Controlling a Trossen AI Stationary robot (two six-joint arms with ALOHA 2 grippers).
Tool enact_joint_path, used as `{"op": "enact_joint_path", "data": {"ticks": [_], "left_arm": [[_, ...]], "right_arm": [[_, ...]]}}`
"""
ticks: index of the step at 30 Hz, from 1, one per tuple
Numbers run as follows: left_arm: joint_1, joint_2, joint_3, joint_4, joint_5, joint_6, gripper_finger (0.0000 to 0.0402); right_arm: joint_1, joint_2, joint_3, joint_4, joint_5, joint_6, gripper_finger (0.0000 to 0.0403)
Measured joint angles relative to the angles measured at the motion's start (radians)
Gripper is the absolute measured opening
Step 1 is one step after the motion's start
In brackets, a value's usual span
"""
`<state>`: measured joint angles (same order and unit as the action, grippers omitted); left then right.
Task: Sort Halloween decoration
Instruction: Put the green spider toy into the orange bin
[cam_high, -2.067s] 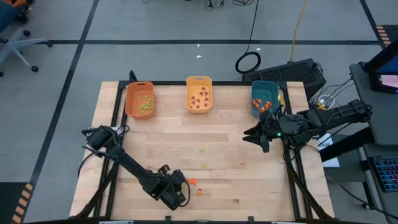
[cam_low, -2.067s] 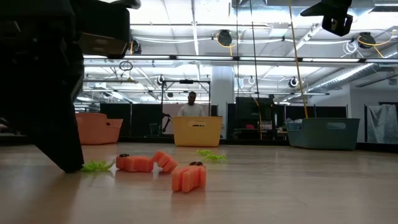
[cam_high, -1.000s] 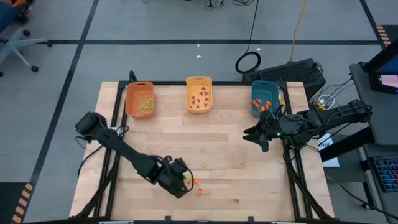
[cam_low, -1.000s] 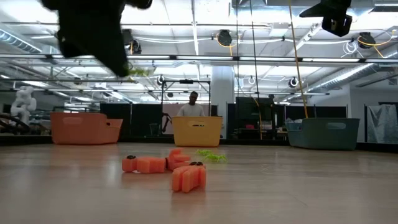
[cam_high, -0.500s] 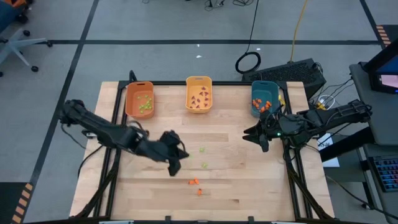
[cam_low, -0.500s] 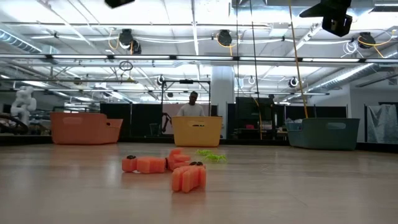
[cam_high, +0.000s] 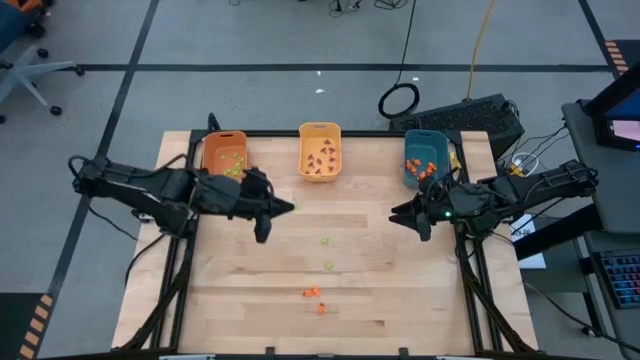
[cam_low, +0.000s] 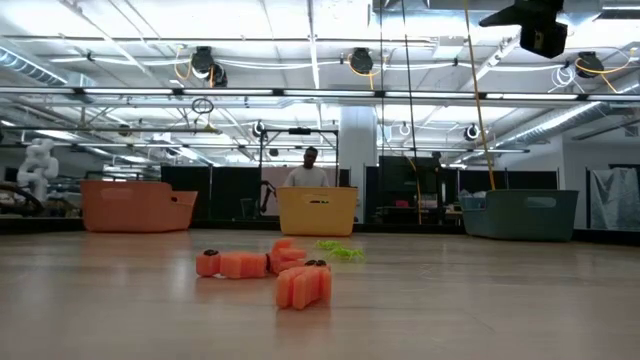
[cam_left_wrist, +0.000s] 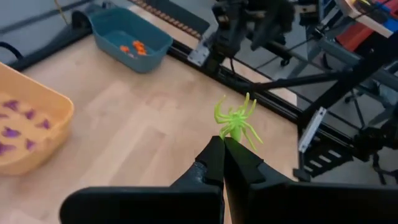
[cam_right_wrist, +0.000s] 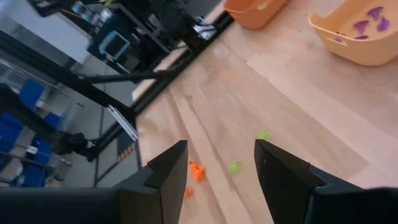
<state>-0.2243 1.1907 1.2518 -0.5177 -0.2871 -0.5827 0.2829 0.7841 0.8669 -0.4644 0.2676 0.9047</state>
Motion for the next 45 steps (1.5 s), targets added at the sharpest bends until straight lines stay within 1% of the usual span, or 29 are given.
{"op": "enact_joint_path", "data": {"ticks": [3,8,10,16,23,29,34,39,45], "left_arm": [[0.037,-0.024,0.000,-0.005,0.022,0.039,0.0000],[0.112,-0.047,0.000,-0.015,0.138,0.100,0.0000],[0.134,-0.054,0.000,-0.018,0.170,0.130,0.0000],[0.172,-0.067,0.000,-0.016,0.216,0.221,0.0000],[0.221,-0.069,0.000,0.017,0.287,0.297,0.0000],[0.245,-0.069,0.000,0.016,0.289,0.478,0.0000],[0.245,-0.069,0.000,0.018,0.284,0.703,0.0000],[0.245,-0.068,0.000,0.033,0.242,0.923,0.0000],[0.244,-0.068,0.000,0.043,0.179,1.142,0.0000]], "right_arm": [[0.000,0.000,0.000,0.042,-0.001,-0.008,0.0171],[0.000,0.003,0.000,0.111,0.003,-0.072,0.0171],[0.000,0.004,0.000,0.127,0.021,-0.106,0.0171],[0.000,0.036,0.000,0.180,0.024,-0.184,0.0171],[0.000,0.106,0.000,0.177,0.021,-0.199,0.0171],[0.000,0.160,0.000,0.215,0.020,-0.367,0.0171],[0.000,0.178,0.000,0.244,0.021,-0.495,0.0171],[0.000,0.188,0.000,0.270,0.022,-0.552,0.0171],[0.000,0.192,0.000,0.266,0.020,-0.554,0.0171]]}}
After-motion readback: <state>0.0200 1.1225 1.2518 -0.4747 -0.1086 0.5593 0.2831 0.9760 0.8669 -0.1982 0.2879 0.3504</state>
